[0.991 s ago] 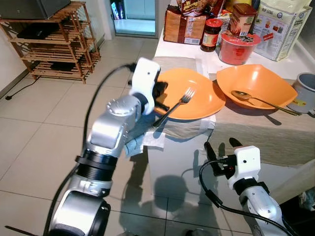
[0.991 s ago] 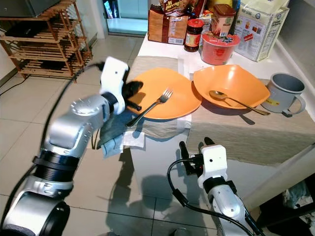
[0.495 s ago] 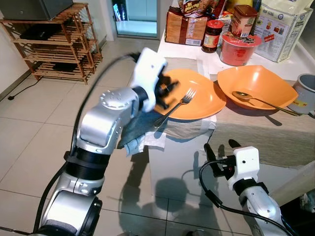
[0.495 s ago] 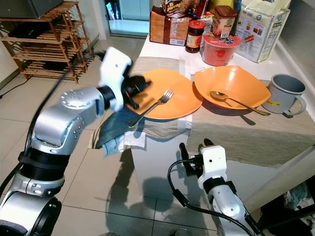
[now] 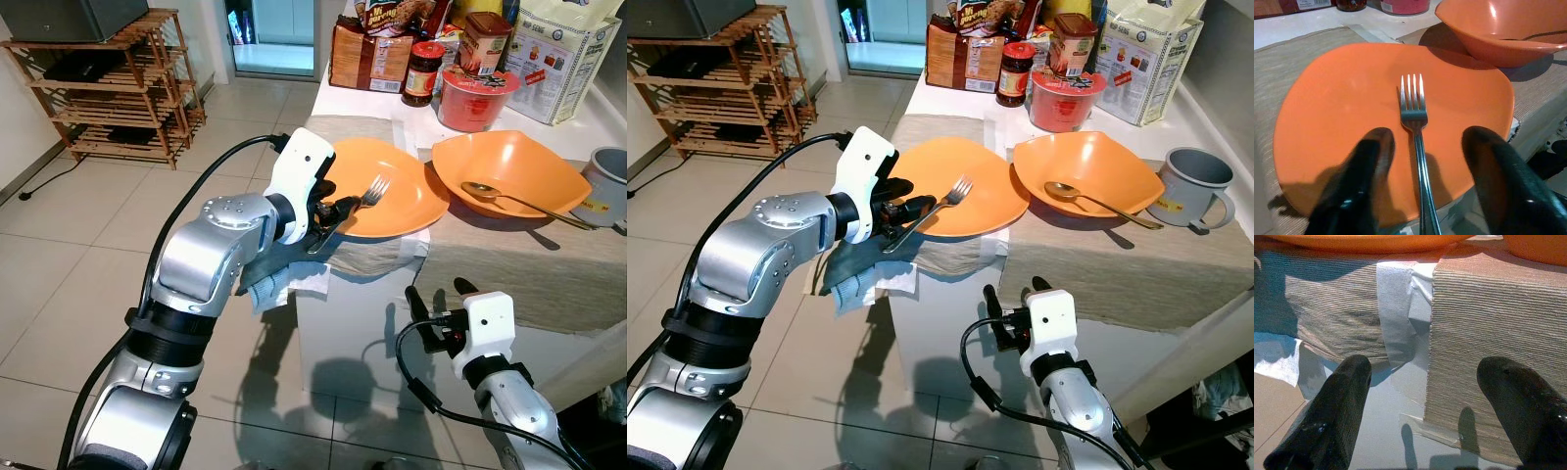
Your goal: Setting the table
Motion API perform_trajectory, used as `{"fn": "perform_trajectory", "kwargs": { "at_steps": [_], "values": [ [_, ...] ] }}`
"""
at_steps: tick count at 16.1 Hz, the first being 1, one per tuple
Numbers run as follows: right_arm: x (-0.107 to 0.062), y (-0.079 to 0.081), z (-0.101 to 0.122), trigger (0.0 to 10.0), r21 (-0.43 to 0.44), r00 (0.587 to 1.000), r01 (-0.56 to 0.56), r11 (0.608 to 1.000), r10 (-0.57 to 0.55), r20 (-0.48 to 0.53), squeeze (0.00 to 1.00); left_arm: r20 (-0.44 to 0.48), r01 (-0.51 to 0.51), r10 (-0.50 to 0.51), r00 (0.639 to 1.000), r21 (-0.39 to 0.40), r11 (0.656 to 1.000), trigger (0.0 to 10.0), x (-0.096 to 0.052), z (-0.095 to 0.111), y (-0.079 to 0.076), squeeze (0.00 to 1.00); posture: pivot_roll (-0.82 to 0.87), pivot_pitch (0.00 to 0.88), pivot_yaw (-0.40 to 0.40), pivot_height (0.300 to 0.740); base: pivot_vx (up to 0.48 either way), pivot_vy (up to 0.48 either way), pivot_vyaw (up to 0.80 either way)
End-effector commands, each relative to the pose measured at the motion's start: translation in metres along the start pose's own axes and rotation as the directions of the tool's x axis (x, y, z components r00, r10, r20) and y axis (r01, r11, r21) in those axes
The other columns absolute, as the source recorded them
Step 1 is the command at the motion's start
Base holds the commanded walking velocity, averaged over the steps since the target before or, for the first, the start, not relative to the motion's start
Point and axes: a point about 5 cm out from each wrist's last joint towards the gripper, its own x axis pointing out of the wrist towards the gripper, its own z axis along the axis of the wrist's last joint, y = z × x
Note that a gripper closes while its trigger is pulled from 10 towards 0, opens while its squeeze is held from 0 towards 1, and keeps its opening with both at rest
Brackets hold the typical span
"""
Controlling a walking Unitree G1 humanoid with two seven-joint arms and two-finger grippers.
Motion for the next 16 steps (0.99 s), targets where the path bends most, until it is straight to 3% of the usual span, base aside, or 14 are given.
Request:
{"fn": "perform_trajectory", "kwargs": {
  "at_steps": [1, 10, 14, 15, 16],
  "values": [
    [0.002, -0.002, 0.001, 10.0, -0.006, 1.0, 0.003, 1.0, -0.002, 0.004, 0.0, -0.01, 0.014, -0.014, 1.0, 0.011, 1.0, 10.0, 0.001, 0.003, 0.0, 1.0, -0.09, 0.005, 0.018, 0.727, 0.0, 0.0, 0.0],
    [0.0, -0.001, 0.002, 10.0, -0.006, 1.0, 0.005, 1.0, -0.005, 0.003, 0.0, -0.082, 0.046, -0.042, 0.996, 0.04, 0.998, 10.0, 0.017, 0.0, 0.004, 1.0, -0.1, 0.013, 0.027, 0.727, 0.0, 0.0, 0.0],
    [0.0, 0.0, 0.001, 10.0, -0.004, 1.0, 0.004, 1.0, -0.004, 0.002, 0.0, -0.144, 0.044, -0.036, 0.989, 0.057, 0.997, 10.0, 0.028, 0.0, 0.013, 1.0, -0.11, 0.015, 0.037, 0.727, 0.0, 0.0, 0.0],
    [0.0, 0.0, 0.001, 10.0, -0.002, 1.0, 0.006, 1.0, -0.006, 0.001, 0.0, -0.154, 0.031, -0.024, 0.988, 0.042, 0.999, 10.0, 0.032, 0.001, 0.016, 0.4, -0.11, 0.017, 0.039, 0.727, 0.0, 0.0, 0.0],
    [0.0, 0.0, 0.001, 10.0, -0.002, 1.0, 0.006, 1.0, -0.006, 0.001, 0.0, -0.154, 0.031, -0.024, 0.988, 0.042, 0.999, 10.0, 0.032, 0.001, 0.016, 0.4, -0.11, 0.017, 0.039, 0.727, 0.0, 0.0, 0.0]
  ]
}}
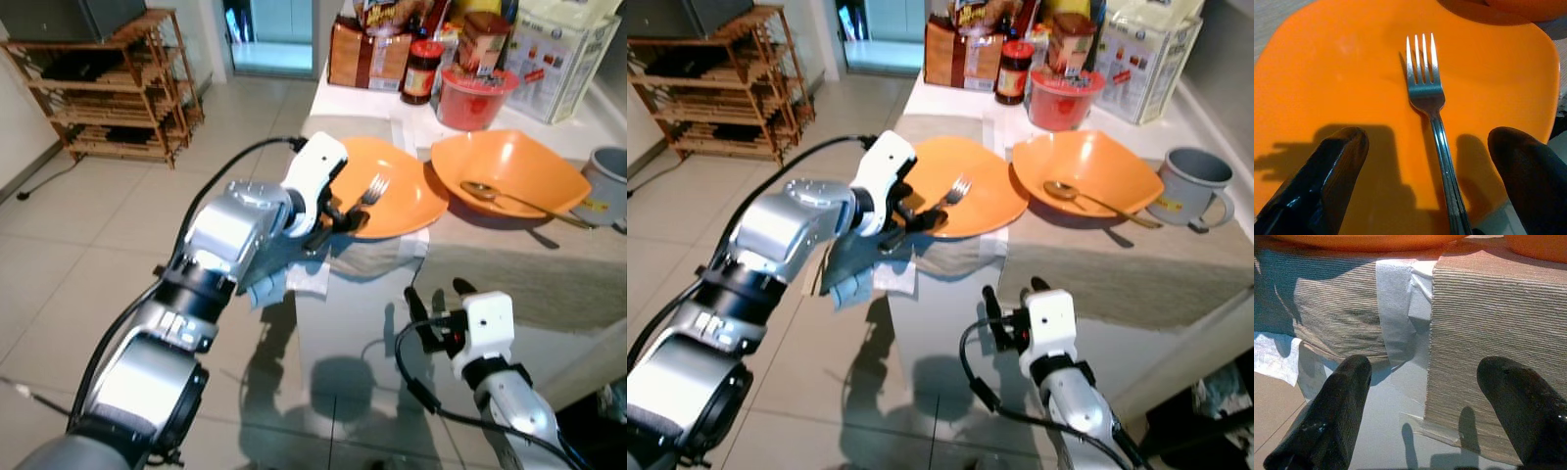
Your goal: Setting the table
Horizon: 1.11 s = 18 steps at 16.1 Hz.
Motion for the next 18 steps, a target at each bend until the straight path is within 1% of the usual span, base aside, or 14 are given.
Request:
{"fn": "perform_trajectory", "kwargs": {
  "at_steps": [1, 2, 5, 7, 8, 12, 14, 18],
  "values": [
    [0.0, 0.0, 0.001, 10.0, -0.004, 1.0, 0.005, 1.0, -0.005, 0.0, 0.0, 0.012, -0.011, 0.011, 1.0, 0.024, 1.0, 10.0, -0.001, 0.007, 0.002, 0.0, -0.11, 0.018, 0.04, 0.727, 0.0, 0.0, 0.0],
    [0.0, 0.0, 0.001, 10.0, -0.003, 1.0, 0.005, 1.0, -0.005, -0.002, 0.0, 0.01, -0.01, 0.009, 1.0, 0.033, 0.999, 10.0, 0.002, 0.012, 0.005, 0.0, -0.12, 0.019, 0.041, 0.727, 0.0, 0.0, 0.0],
    [0.0, 0.0, 0.0, 10.0, -0.004, 1.0, 0.005, 1.0, -0.005, -0.004, 0.0, 0.003, -0.002, 0.002, 1.0, 0.043, 0.999, 10.0, 0.005, 0.016, 0.006, 0.0, -0.12, 0.019, 0.042, 0.727, 0.0, 0.0, 0.0],
    [-0.001, 0.002, 0.0, 10.0, -0.003, 1.0, 0.001, 1.0, -0.001, -0.008, 0.0, -0.026, 0.04, -0.038, 0.999, 0.054, 0.998, 10.0, 0.012, 0.018, 0.003, 0.0, -0.12, 0.019, 0.044, 0.727, 0.0, 0.0, 0.0],
    [-0.001, 0.002, -0.001, 10.0, -0.002, 1.0, 0.001, 1.0, -0.001, -0.008, 0.0, -0.043, 0.062, -0.06, 0.997, 0.046, 0.997, 10.0, 0.015, 0.016, 0.0, 0.0, -0.12, 0.019, 0.048, 0.727, 0.0, 0.0, 0.0],
    [-0.002, 0.003, -0.001, 10.0, 0.0, 1.0, 0.001, 1.0, -0.001, -0.012, 0.0, -0.09, 0.095, -0.092, 0.992, 0.029, 0.995, 10.0, 0.021, 0.008, -0.001, 0.0, -0.12, 0.026, 0.05, 0.727, 0.0, 0.0, 0.0],
    [-0.003, 0.004, -0.001, 10.0, 0.001, 1.0, -0.001, 1.0, 0.001, -0.016, 0.0, -0.121, 0.089, -0.087, 0.989, 0.012, 0.996, 10.0, 0.023, 0.002, 0.002, 0.0, -0.12, 0.028, 0.048, 0.727, 0.0, 0.0, 0.0],
    [-0.003, 0.004, -0.002, 10.0, 0.001, 1.0, -0.006, 1.0, 0.006, -0.022, 0.0, -0.144, 0.08, -0.081, 0.986, -0.016, 0.997, 10.0, 0.024, -0.002, 0.006, 0.0, -0.12, 0.027, 0.047, 0.727, 0.0, 0.0, 0.0]
  ]
}}
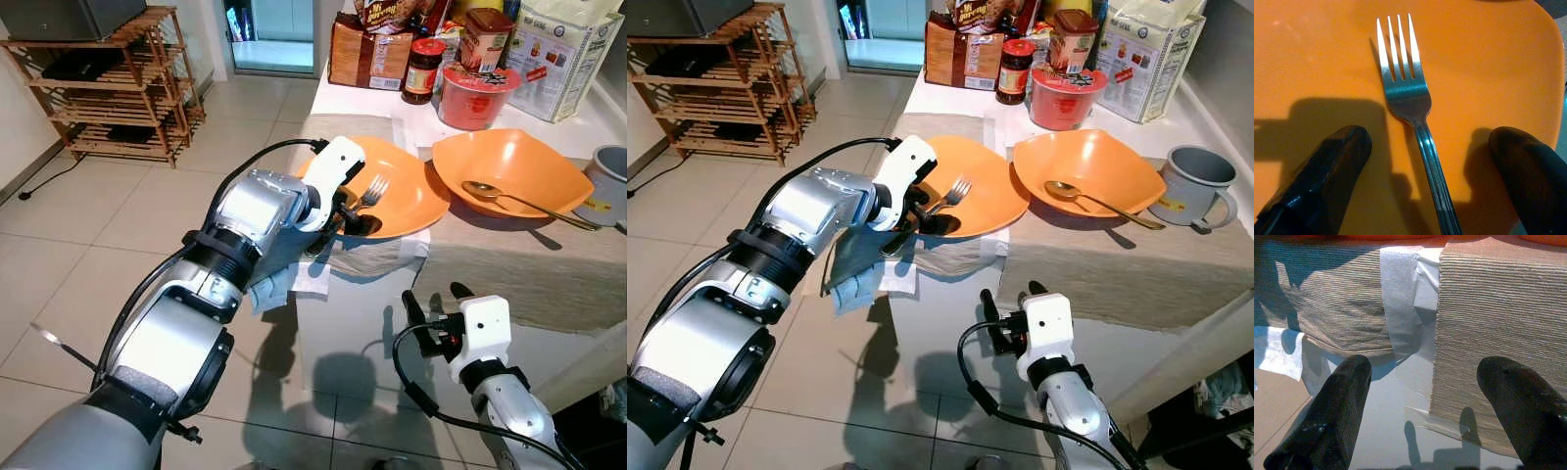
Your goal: Setting the table
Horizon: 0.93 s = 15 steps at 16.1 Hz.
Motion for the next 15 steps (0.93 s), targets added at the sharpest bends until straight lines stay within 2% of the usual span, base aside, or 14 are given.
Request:
{"fn": "perform_trajectory", "kwargs": {
  "at_steps": [1, 6, 11, 15],
  "values": [
    [-0.0004, 0.0008, 0.0008, 10.0, -0.01, 1.0, -0.002, 1.0, 0.002, -0.006, 0.0, -0.041, -0.023, 0.023, 0.999, -0.017, 1.0, 0.0, 0.0005, -0.0059, 0.0046, 0.0, -0.12, 0.022, 0.046, 0.727, 0.0, 0.0, 0.0],
    [0.0001, 0.0001, 0.0007, 10.0, -0.016, 1.0, -0.007, 1.0, 0.007, -0.013, 0.0, -0.032, -0.032, 0.03, 0.999, -0.072, 0.997, 0.0, 0.0035, -0.0058, 0.0065, 0.0, -0.13, 0.013, 0.044, 0.727, 0.0, 0.0, 0.0],
    [-0.0001, 0.0007, 0.0003, 10.0, -0.018, 1.0, -0.011, 1.0, 0.01, -0.016, 0.0, -0.048, -0.054, 0.055, 0.997, 0.021, 0.998, 0.0, 0.007, -0.0127, 0.0066, 0.0, -0.12, 0.004, 0.039, 0.727, 0.0, 0.0, 0.0],
    [0.0003, 0.0013, 0.0, 10.0, -0.018, 1.0, -0.015, 1.0, 0.014, -0.02, 0.0, -0.032, -0.047, 0.047, 0.998, 0.006, 0.999, 0.0, 0.0072, -0.0124, 0.0064, 0.0, -0.12, 0.003, 0.037, 0.727, 0.0, 0.0, 0.0]
  ]
}}
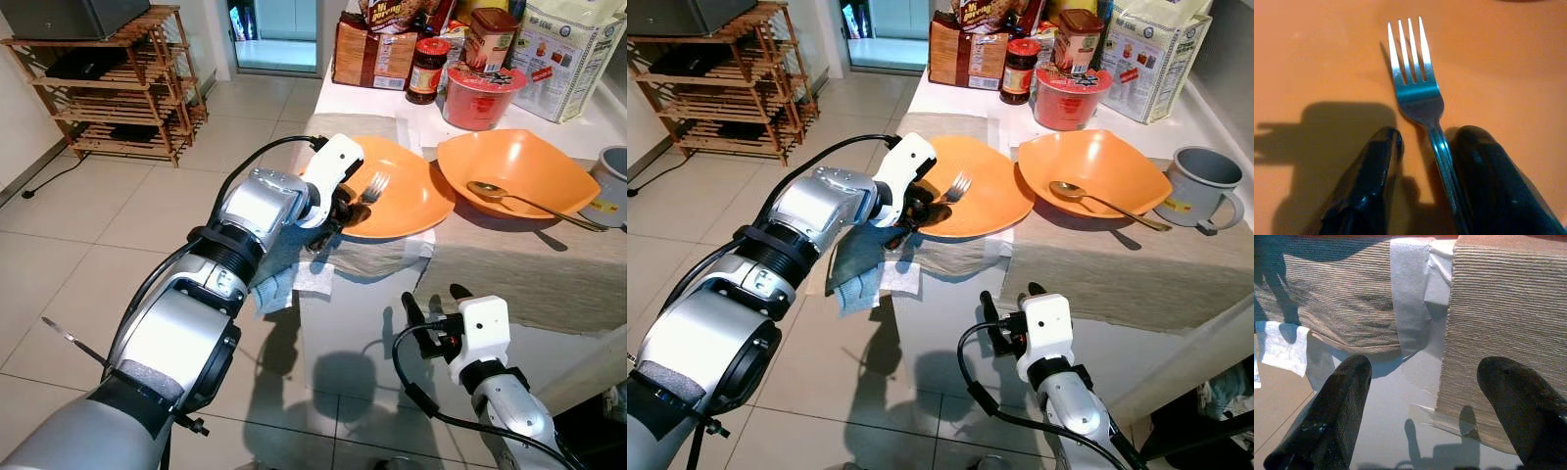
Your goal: Setting the table
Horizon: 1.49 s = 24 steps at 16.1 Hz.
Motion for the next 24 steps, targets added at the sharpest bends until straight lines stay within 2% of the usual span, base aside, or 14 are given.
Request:
{"fn": "perform_trajectory", "kwargs": {
  "at_steps": [1, 3, 9, 12, 14, 20, 22, 23, 24],
  "values": [
    [0.0, 0.001, 0.001, 10.0, -0.015, 1.0, -0.008, 1.0, 0.008, -0.005, 0.0, -0.045, -0.009, 0.008, 0.999, -0.024, 1.0, 0.0, 0.002, -0.012, 0.001, 0.0, -0.12, 0.004, 0.037, 0.727, 0.0, 0.0, 0.0],
    [0.0, 0.002, 0.001, 10.0, -0.013, 1.0, -0.008, 1.0, 0.008, -0.007, 0.0, -0.021, -0.011, 0.01, 1.0, -0.039, 0.999, 0.0, 0.002, -0.009, 0.001, 0.0, -0.12, 0.005, 0.038, 0.727, 0.0, 0.0, 0.0],
    [-0.001, 0.0, -0.002, 10.0, -0.009, 1.0, -0.002, 1.0, 0.002, -0.017, 0.0, 0.127, -0.048, 0.062, 0.99, -0.109, 0.993, 0.0, -0.004, 0.014, 0.004, 0.0, -0.12, 0.009, 0.038, 0.727, 0.0, 0.0, 0.0],
    [-0.001, 0.001, -0.003, 10.0, -0.006, 1.0, 0.0, 1.0, 0.0, -0.021, 0.0, 0.173, -0.067, 0.082, 0.981, -0.093, 0.993, 0.0, -0.006, 0.021, 0.002, 0.0, -0.12, 0.015, 0.041, 0.727, 0.0, 0.0, 0.0],
    [0.0, 0.001, -0.004, 10.0, -0.004, 1.0, -0.001, 1.0, 0.001, -0.024, 0.0, 0.17, -0.051, 0.063, 0.983, -0.07, 0.996, 0.0, -0.006, 0.021, -0.002, 0.0, -0.12, 0.018, 0.042, 0.727, 0.0, 0.0, 0.0],
    [0.0, 0.002, -0.005, 10.0, 0.0, 1.0, 0.005, 1.0, -0.005, -0.03, 0.0, 0.187, -0.054, 0.069, 0.98, -0.088, 0.995, 0.0, -0.008, 0.026, -0.004, 0.0, -0.12, 0.02, 0.046, 0.727, 0.0, 0.0, 0.0],
    [-0.001, 0.001, -0.006, 10.0, 0.0, 0.999, 0.006, 1.0, -0.006, -0.032, 0.0, 0.177, -0.026, 0.036, 0.984, -0.055, 0.998, 0.0, -0.006, 0.023, -0.008, 0.0, -0.12, 0.02, 0.046, 0.727, 0.0, 0.0, 0.0],
    [-0.001, 0.001, -0.006, 10.0, 0.0, 0.999, 0.007, 1.0, -0.007, -0.032, 0.0, 0.174, -0.035, 0.032, 0.984, 0.012, 0.999, 1.5, -0.006, 0.023, -0.01, 0.0, -0.12, 0.021, 0.048, 0.727, 0.0, 0.0, 0.0],
    [-0.001, 0.001, -0.006, 10.0, 0.0, 0.999, 0.008, 1.0, -0.008, -0.033, 0.0, 0.182, -0.086, 0.068, 0.981, 0.093, 0.992, 10.0, -0.007, 0.024, -0.008, 0.0, -0.12, 0.021, 0.048, 0.727, 0.0, 0.0, 0.0]
  ]
}}
